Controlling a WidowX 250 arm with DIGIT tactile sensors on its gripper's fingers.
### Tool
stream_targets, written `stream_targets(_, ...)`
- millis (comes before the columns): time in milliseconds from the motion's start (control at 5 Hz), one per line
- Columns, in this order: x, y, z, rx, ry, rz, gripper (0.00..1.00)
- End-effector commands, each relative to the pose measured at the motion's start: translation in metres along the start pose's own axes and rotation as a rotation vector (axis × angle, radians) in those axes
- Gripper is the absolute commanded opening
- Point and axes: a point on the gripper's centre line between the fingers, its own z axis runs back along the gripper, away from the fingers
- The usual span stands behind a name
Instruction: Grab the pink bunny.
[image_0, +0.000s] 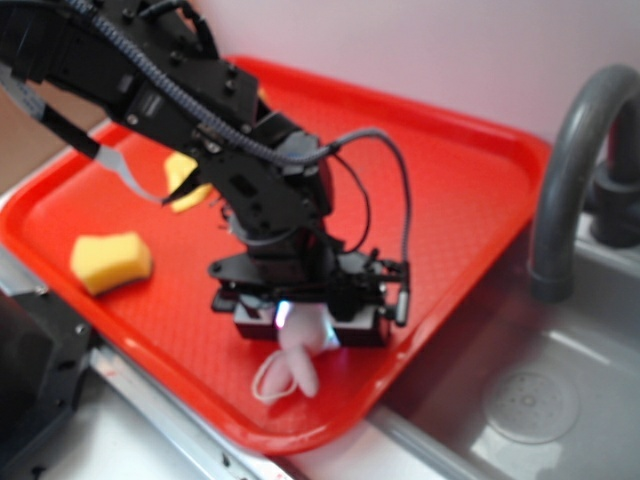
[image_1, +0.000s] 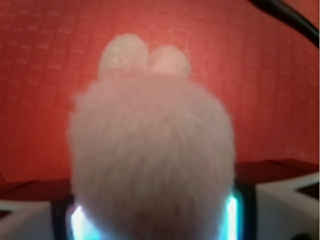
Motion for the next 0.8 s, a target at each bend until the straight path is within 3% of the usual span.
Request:
stream_targets(0,0.014,0.028,0.056,0.009,-0.056,0.056,0.00)
stream_targets(400,0.056,0.078,0.139,-0.129,-0.056,-0.049,0.00)
stream_targets(600,0.064,0.100,0.166,-0.111,-0.077,-0.178,0.00)
